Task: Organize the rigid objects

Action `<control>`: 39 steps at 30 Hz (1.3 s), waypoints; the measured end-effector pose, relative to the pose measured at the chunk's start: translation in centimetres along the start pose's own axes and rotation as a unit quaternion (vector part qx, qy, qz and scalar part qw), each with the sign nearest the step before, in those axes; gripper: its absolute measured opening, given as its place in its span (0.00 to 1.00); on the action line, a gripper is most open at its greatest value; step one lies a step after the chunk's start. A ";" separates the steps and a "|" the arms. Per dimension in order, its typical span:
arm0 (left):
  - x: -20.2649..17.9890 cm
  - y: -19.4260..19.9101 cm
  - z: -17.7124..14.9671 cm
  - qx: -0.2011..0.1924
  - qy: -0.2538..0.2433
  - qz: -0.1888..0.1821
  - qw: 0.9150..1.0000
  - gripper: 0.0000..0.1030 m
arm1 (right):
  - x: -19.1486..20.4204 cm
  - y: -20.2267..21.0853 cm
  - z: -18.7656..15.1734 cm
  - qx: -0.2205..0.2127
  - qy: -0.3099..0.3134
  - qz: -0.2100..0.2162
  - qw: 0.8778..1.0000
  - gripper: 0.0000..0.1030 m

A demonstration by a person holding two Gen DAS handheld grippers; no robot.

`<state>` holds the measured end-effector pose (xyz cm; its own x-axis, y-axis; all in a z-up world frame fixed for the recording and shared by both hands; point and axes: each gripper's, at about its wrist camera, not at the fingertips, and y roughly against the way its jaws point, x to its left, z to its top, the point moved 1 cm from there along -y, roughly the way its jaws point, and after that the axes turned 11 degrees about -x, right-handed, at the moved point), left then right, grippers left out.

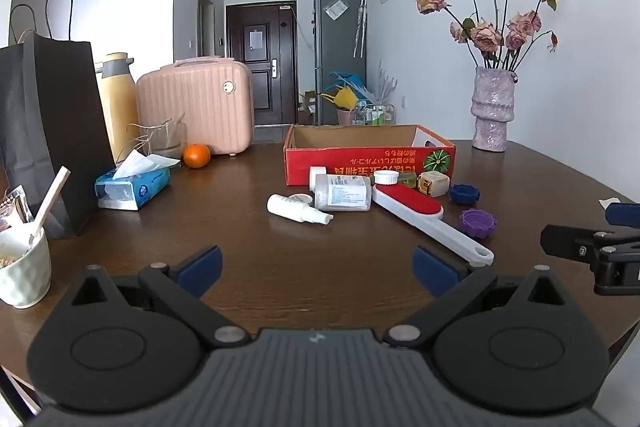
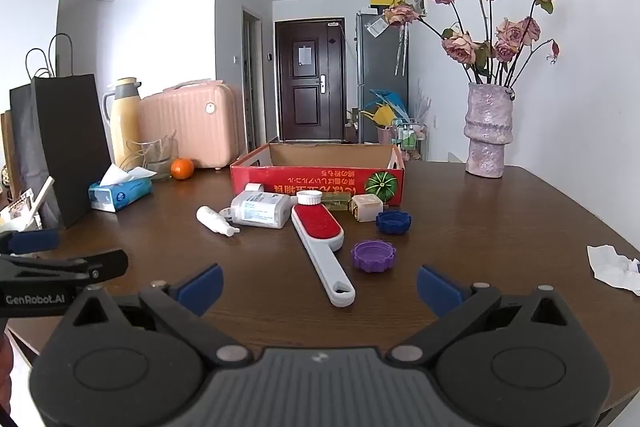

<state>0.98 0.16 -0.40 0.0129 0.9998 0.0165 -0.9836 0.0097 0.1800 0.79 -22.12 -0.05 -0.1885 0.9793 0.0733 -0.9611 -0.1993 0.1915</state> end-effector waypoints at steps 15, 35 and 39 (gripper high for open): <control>-0.4 0.6 0.2 -0.002 -0.007 0.002 1.000 1.00 | 0.0 0.3 0.1 0.000 0.001 -0.001 1.000 1.00; -0.3 0.5 0.2 -0.002 -0.006 0.001 1.000 1.00 | 0.0 0.6 0.4 -0.003 0.004 -0.002 1.000 1.00; -0.3 0.5 0.2 -0.002 -0.006 0.001 1.000 1.00 | 0.0 0.6 0.4 -0.003 0.005 -0.002 1.000 1.00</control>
<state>0.53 -0.14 -0.16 0.0127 0.9995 0.0281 -0.9844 0.0076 0.1760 0.28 -22.23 0.47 -0.1858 0.9806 0.0629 -0.9630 -0.1944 0.1867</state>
